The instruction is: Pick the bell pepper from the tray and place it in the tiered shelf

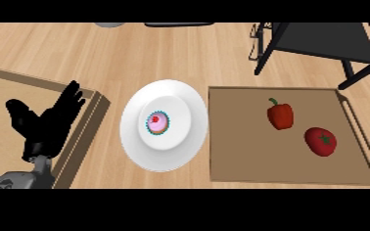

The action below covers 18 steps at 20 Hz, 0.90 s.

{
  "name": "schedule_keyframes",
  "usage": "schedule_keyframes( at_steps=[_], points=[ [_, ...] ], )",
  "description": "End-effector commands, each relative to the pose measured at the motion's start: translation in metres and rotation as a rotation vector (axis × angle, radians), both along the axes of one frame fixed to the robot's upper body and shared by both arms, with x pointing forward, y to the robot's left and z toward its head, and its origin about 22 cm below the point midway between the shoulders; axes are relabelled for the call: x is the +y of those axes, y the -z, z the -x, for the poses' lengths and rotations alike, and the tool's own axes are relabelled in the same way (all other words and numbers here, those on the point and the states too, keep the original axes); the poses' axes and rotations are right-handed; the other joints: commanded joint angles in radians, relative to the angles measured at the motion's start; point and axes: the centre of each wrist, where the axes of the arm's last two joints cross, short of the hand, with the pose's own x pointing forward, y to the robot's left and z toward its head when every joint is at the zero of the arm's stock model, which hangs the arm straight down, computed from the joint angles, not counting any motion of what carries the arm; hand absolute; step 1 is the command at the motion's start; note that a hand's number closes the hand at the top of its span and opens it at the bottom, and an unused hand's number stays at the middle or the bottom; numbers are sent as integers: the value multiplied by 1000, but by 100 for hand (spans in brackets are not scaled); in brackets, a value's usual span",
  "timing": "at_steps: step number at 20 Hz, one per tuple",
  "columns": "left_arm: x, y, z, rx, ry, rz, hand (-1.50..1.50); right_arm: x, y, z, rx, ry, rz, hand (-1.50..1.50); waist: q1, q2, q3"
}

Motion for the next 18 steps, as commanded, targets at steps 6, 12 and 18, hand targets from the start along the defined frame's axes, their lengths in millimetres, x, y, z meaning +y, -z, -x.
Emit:
schedule_keyframes(
  at_steps=[6, 12, 18],
  points=[
    [4, 43, 25, 180, -2, 9, 0, 64, -47, 1, 178, 55, 143, -150, 31, 16, -18],
    [-8, 27, 0, 168, 32, 6, 0, 101, -65, -16, 193, 190, 224, -150, 58, 25, -16],
    [-10, 38, 4, 164, 34, 8, 0, 133, -52, -34, 342, 229, 275, -150, 64, 25, -15]
  ],
)
